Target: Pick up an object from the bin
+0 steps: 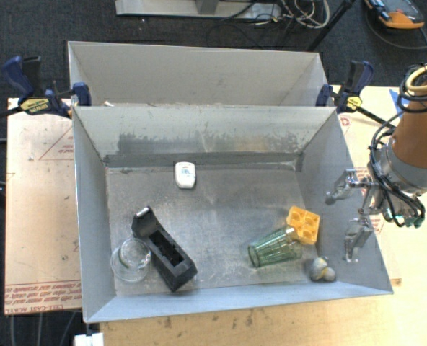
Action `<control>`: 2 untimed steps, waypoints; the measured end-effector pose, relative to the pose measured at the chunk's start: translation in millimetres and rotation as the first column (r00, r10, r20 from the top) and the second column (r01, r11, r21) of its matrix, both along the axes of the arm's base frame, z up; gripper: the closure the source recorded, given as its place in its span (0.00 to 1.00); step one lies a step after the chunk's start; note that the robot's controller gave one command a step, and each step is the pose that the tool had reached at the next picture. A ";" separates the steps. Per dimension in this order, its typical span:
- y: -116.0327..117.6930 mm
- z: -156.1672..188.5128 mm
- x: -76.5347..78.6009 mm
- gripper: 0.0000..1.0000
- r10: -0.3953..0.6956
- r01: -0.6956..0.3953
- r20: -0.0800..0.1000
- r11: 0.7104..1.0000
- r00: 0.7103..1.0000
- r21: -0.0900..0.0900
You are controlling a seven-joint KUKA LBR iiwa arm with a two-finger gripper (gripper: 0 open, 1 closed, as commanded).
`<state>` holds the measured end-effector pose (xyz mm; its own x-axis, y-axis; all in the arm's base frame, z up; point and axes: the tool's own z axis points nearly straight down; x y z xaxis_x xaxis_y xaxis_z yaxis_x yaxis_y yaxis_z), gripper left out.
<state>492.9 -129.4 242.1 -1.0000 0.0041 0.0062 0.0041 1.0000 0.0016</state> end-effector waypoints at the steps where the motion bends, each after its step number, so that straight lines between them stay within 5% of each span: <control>1: 0.6 3.5 1.6 0.00 0.004 -0.004 0.007 1.000 1.000 -0.002; 2: 6.7 -18.2 1.9 0.00 0.121 -0.121 0.015 0.993 0.993 -0.005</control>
Offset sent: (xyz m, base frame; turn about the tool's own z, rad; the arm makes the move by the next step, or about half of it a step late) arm -0.0032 0.0235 -0.0846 -0.4129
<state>494.8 -122.8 224.0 -0.9931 -0.1169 -0.0088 -0.1168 0.9931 -0.0033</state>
